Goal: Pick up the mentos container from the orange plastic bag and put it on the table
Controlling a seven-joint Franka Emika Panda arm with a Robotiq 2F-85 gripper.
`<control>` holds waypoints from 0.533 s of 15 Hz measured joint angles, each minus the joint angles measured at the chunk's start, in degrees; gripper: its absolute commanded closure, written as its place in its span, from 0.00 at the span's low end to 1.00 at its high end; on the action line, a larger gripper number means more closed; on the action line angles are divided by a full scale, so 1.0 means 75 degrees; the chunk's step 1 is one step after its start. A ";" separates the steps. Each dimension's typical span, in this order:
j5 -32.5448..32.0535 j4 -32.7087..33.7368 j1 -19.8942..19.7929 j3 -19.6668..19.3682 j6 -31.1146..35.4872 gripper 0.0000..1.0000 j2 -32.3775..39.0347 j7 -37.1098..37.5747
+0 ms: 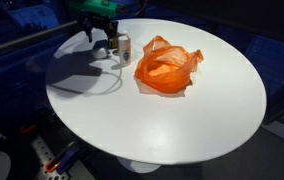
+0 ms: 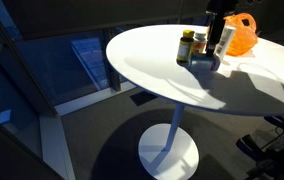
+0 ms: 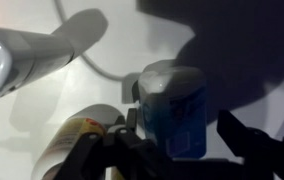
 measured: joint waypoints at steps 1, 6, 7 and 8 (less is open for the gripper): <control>0.0000 0.0006 -0.0013 0.0000 0.0000 0.00 0.0048 0.0000; 0.0000 0.0106 -0.0022 -0.0004 -0.0001 0.00 0.0056 0.0198; 0.0000 0.0141 -0.0023 -0.0008 -0.0001 0.00 0.0011 0.0391; 0.0000 0.0175 -0.0023 -0.0016 0.0008 0.00 -0.0056 0.0649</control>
